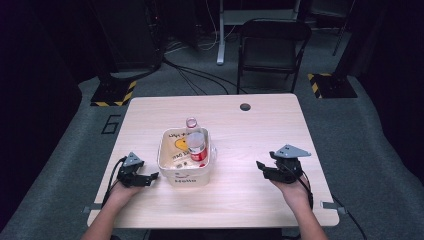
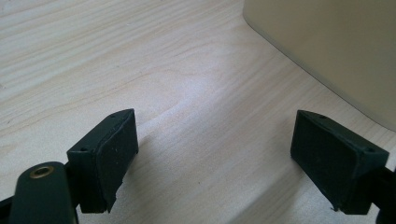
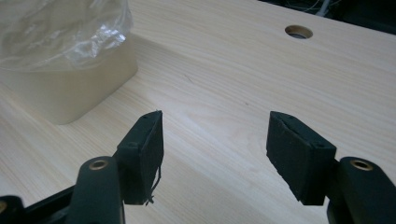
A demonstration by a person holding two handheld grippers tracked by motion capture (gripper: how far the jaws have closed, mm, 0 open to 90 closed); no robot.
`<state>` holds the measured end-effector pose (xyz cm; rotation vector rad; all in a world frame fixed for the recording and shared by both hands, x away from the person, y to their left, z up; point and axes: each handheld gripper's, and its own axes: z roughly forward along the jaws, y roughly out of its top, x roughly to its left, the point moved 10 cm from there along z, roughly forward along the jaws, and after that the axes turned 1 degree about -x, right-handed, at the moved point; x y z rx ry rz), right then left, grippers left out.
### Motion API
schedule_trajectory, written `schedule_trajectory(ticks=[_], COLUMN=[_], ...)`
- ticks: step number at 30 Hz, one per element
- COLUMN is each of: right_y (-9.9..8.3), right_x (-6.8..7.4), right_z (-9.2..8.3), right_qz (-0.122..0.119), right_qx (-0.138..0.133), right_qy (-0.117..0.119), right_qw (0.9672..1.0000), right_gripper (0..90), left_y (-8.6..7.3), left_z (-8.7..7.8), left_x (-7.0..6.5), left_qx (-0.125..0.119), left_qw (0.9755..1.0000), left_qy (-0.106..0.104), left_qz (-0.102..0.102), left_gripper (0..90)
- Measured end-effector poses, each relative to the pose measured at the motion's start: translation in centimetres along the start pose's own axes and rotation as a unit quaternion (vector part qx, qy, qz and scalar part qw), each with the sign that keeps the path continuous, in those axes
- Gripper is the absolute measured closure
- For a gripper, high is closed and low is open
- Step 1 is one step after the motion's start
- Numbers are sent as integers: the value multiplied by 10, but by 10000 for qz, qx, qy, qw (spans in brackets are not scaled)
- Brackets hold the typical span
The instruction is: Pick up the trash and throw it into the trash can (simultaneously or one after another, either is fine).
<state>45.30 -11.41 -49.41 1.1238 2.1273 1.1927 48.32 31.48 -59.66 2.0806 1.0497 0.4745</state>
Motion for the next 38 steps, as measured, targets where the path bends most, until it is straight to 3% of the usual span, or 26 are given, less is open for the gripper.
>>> schedule_trajectory(ticks=[11,22,27,38], right_y=[-27,-51,-63,-76], right_x=[-14,-19,-27,-52], right_z=[6,18,19,18], right_qz=[323,440,471,729], right_qx=[168,448,595,570], right_qy=[-111,-183,-379,-746], right_qw=[9993,9979,9964,9929], right_gripper=[345,323,302,195], left_y=[0,0,0,0], left_z=[0,0,0,0], left_x=[0,0,0,0], left_qx=[0,1,1,9], left_qw=[10000,10000,10000,10000], left_qy=[1,1,-1,-9], left_qz=[1,2,0,3], left_gripper=[148,149,148,147])
